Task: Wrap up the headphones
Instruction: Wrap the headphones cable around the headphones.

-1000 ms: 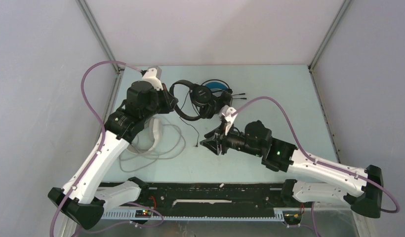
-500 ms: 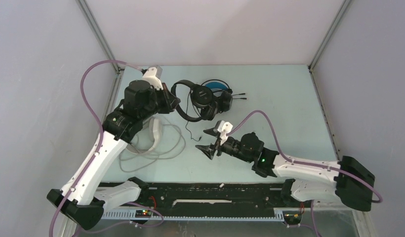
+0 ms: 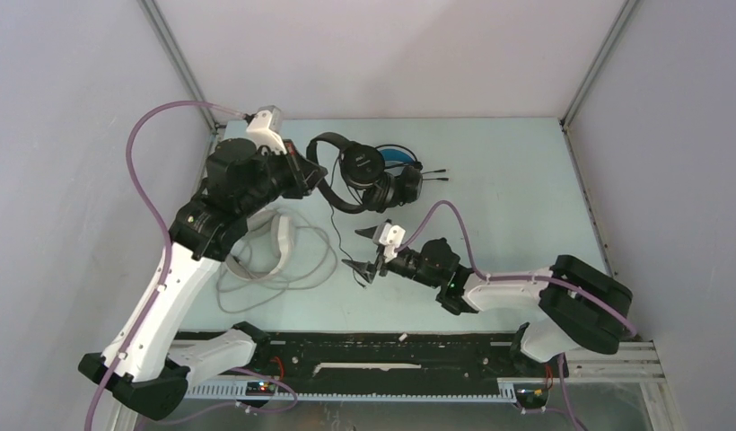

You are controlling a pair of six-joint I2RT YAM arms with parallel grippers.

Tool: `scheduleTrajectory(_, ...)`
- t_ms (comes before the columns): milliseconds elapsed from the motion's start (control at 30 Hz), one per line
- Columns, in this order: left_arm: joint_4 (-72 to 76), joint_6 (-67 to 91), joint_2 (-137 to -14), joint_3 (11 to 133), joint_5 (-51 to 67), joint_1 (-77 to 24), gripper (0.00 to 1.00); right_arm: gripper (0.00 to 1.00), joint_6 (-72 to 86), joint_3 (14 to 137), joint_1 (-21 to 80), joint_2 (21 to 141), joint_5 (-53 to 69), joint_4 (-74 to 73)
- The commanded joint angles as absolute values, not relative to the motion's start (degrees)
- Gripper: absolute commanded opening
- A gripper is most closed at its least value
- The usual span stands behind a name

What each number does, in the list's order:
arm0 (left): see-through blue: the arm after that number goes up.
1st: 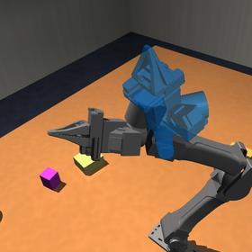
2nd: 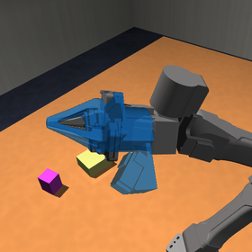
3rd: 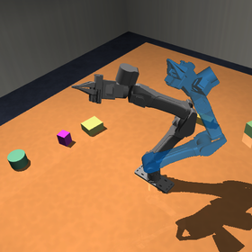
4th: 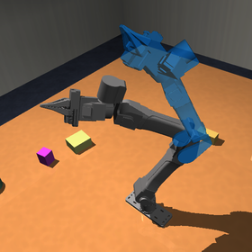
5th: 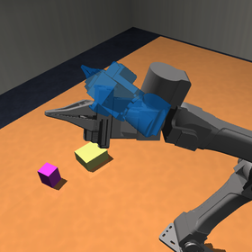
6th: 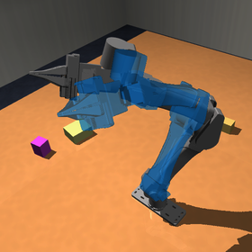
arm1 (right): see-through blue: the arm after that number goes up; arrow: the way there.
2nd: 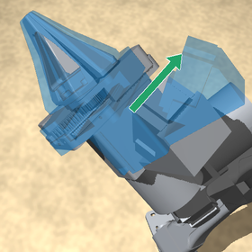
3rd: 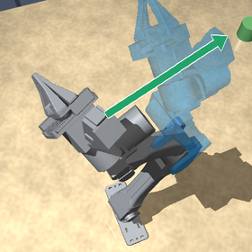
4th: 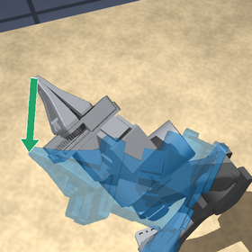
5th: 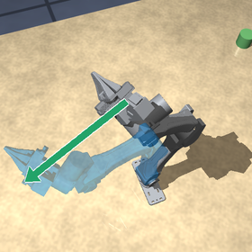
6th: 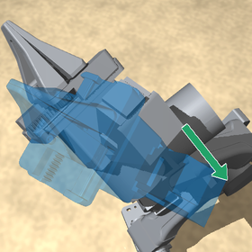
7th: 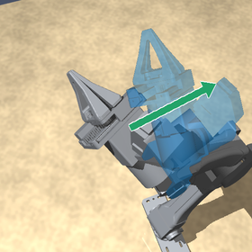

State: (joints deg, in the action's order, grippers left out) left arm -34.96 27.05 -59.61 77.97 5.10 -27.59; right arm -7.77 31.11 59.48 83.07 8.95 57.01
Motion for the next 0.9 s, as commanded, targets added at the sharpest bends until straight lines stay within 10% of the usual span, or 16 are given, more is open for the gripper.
scheduleTrajectory(0,-33.4,29.1,-58.3,82.3,7.6,-27.2,0.0,0.72,-7.5,32.3,58.7,87.4,12.0,64.8)
scheduleTrajectory(867,-32.6,30.2,-58.9,84.0,9.4,-27.3,0.0,0.66,-4.0,33.5,57.8,103.8,10.4,75.0)
